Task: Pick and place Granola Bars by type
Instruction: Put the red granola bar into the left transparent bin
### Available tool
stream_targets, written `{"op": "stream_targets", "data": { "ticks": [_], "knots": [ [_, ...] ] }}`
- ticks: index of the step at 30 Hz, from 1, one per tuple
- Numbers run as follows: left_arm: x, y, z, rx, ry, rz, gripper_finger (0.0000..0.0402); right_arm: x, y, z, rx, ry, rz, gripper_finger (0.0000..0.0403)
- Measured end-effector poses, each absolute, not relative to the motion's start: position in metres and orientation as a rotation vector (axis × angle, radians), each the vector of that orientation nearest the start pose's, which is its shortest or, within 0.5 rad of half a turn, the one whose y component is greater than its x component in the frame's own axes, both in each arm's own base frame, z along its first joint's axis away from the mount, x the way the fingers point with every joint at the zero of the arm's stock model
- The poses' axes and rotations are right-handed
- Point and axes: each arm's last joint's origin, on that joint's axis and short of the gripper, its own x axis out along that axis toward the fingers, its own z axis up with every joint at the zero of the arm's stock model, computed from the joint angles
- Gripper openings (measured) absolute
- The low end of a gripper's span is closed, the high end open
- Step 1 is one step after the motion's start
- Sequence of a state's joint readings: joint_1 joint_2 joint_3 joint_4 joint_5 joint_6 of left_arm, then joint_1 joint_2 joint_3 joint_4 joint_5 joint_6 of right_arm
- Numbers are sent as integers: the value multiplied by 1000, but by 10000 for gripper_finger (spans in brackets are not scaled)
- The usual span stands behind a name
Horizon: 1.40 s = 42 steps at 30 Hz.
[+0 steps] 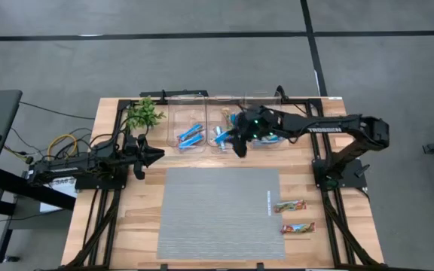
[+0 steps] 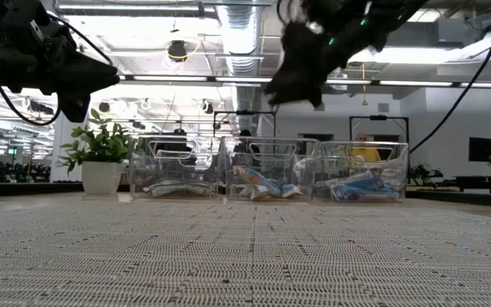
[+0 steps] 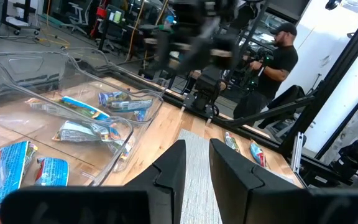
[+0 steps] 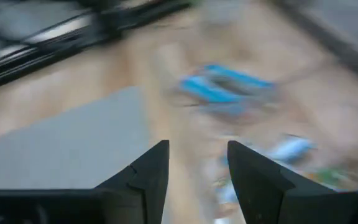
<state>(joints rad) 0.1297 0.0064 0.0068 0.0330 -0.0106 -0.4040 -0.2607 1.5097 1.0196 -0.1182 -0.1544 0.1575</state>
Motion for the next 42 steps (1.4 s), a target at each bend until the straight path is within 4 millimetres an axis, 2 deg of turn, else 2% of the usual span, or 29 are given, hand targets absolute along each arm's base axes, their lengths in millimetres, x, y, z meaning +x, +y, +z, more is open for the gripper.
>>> {"op": "stream_targets", "data": {
  "ticks": [6, 14, 18, 25, 34, 42],
  "knots": [
    [97, 13, 169, -401, -62, 132, 63, 301, -39, 269, 222, 629, 174, 156],
    [97, 13, 169, -401, -61, 132, 63, 259, 14, 274, 176, 900, 377, 161],
    [97, 13, 169, -401, -61, 132, 63, 236, 40, 273, 99, 1047, 429, 178],
    [97, 13, 169, -401, -62, 132, 63, 203, 74, 266, 66, 1310, 363, 210],
    [97, 13, 169, -401, -61, 131, 63, 174, 100, 225, 117, 1514, 233, 222],
    [97, 13, 169, -401, -61, 132, 63, 159, 107, 185, 135, 1535, 205, 222]
  ]
}}
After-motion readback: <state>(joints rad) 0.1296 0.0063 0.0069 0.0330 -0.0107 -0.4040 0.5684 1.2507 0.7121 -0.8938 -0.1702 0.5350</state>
